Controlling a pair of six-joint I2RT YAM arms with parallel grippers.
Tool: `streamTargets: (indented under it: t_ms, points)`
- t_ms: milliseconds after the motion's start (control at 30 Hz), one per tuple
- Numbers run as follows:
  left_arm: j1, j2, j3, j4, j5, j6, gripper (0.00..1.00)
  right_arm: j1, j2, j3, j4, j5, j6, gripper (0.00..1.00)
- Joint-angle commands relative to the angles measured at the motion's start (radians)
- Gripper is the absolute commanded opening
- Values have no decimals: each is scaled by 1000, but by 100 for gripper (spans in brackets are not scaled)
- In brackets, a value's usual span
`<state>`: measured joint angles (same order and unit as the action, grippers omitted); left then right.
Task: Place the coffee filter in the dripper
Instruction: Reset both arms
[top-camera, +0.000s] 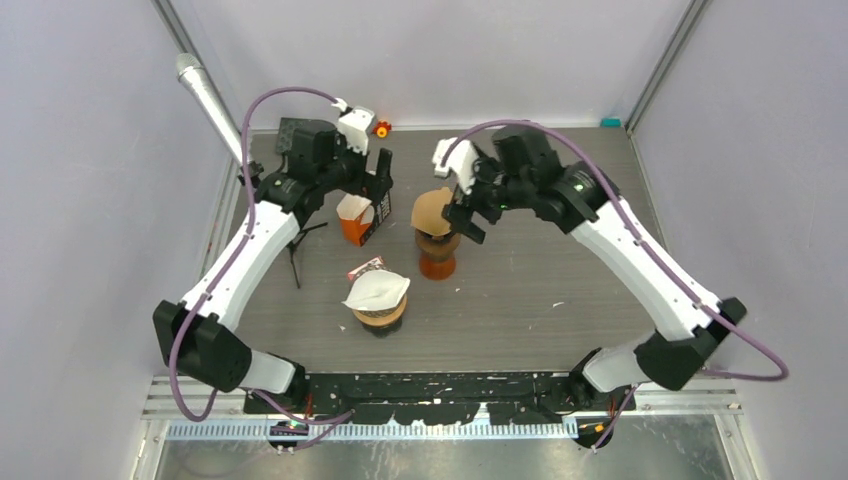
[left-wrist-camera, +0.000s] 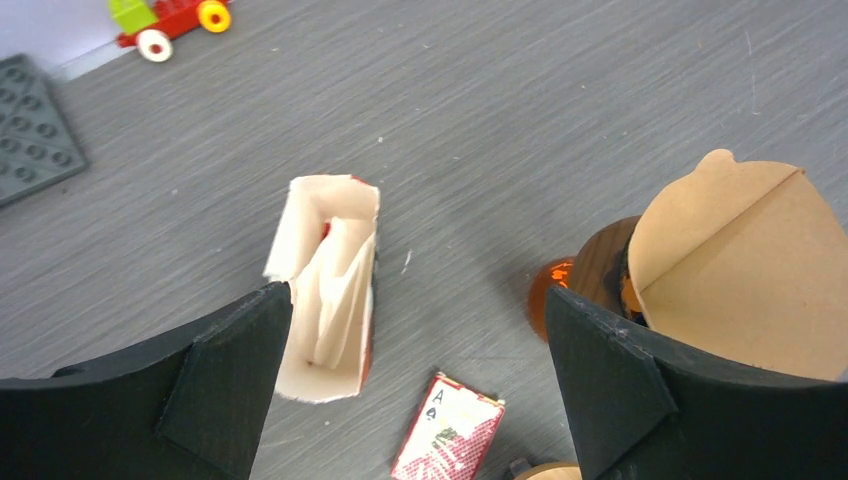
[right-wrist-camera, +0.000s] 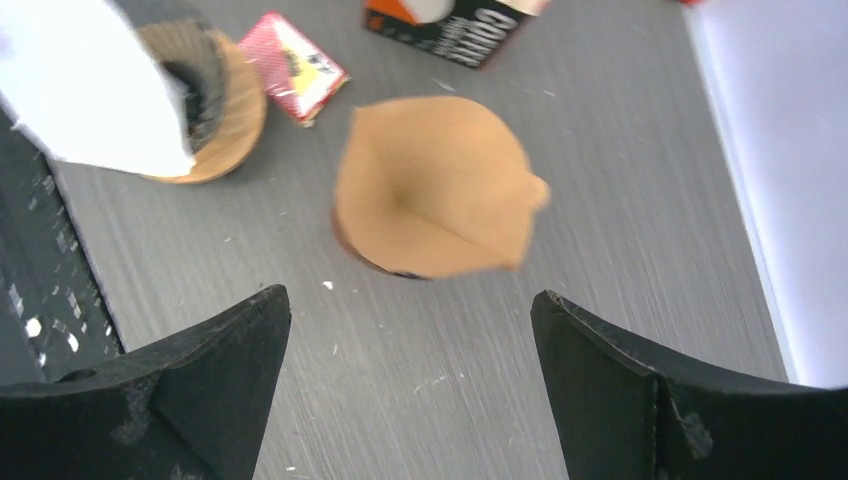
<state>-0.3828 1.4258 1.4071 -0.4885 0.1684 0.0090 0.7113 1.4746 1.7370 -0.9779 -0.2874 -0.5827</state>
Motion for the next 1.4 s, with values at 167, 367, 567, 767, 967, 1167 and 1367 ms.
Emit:
streamTargets:
  t_ms: [167, 367, 567, 767, 967, 1167, 1367]
  points:
    - [132, -169, -157, 198, 9, -48, 100, -320, -229, -309, 474, 208, 482, 95]
    - [185, -281, -296, 381, 38, -82, 100, -383, -322, -437, 577, 277, 552, 95]
    - [188, -307, -301, 367, 43, -59, 100, -386, -370, -562, 688, 364, 549, 95]
    - [188, -320, -255, 269, 53, -18, 100, -423, -414, -595, 695, 355, 564, 95]
    - [187, -326, -252, 239, 76, -14, 100, -449, -406, -614, 708, 326, 572, 95]
    - [188, -328, -257, 244, 55, 20, 100, -461, -408, -624, 712, 308, 570, 95]
    - [188, -333, -259, 244, 53, 22, 100, -469, -416, -629, 711, 301, 573, 95]
